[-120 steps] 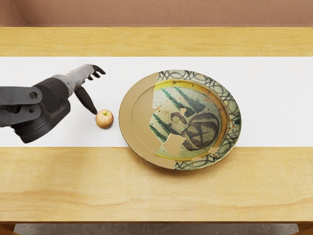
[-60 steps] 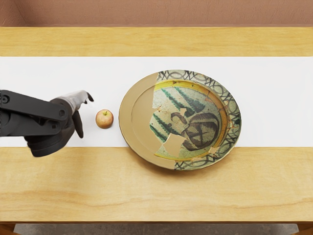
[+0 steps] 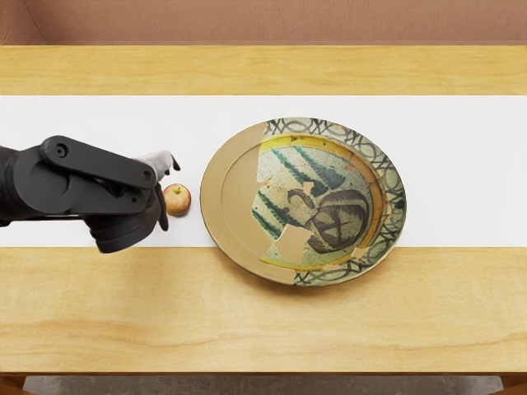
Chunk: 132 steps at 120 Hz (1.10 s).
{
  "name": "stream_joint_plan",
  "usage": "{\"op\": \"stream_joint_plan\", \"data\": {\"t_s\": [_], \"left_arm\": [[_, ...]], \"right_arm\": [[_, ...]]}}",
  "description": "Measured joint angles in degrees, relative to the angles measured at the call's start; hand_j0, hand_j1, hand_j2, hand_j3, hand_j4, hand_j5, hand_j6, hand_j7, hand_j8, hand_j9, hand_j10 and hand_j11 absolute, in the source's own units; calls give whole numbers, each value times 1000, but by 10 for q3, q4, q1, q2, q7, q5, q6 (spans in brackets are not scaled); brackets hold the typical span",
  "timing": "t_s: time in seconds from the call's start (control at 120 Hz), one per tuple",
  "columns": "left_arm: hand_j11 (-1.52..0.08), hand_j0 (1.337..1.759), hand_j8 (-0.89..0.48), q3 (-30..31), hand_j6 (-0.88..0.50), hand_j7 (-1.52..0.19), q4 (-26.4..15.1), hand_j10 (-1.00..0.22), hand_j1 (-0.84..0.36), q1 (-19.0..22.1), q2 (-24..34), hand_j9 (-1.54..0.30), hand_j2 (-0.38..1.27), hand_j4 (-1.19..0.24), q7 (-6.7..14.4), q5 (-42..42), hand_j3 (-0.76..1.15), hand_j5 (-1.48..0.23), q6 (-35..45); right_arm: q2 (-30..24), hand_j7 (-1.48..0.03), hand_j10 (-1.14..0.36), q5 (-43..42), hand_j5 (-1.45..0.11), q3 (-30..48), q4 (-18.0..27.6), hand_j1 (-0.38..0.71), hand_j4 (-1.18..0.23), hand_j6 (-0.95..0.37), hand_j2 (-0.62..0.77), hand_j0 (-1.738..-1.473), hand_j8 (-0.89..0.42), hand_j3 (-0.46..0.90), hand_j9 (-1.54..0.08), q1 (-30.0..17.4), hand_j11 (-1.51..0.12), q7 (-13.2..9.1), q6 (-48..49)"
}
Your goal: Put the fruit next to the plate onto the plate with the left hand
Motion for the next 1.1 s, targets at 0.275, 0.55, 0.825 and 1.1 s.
{"op": "stream_joint_plan", "data": {"t_s": [0.275, 0.55, 0.825, 1.1], "left_arm": [[-423, 1658, -327, 5, -327, -423, 38, -326, -41, 6, -38, -423, 66, -326, 0, -10, 0, -423, 0], [-488, 1658, -376, 6, -376, -488, 70, -376, -100, 29, -55, -488, 76, -376, 0, -14, 0, -488, 0], [-506, 1658, -390, 1, -390, -506, 77, -390, -117, 29, -72, -506, 79, -390, 0, -17, 0, -506, 0], [-703, 1655, -418, 1, -475, -698, 77, -526, -272, 31, -72, -703, 131, -528, 0, -15, 0, -696, -1]], "right_arm": [[0, -45, -35, 0, -45, 0, 0, -308, -35, -35, -7, -1658, -35, 0, -45, 0, -45, 0, 0], [0, -45, -35, 0, -45, 0, 0, -307, -35, -35, -7, -1658, -35, 0, -45, 1, -45, 0, 0], [0, -45, -35, 0, -45, 0, 0, -307, -35, -35, -7, -1658, -35, 0, -45, 2, -45, 0, 0], [0, -45, -35, 0, -45, 0, 0, -307, -35, -35, -7, -1658, -35, 0, -45, 2, -45, 0, 0]]}}
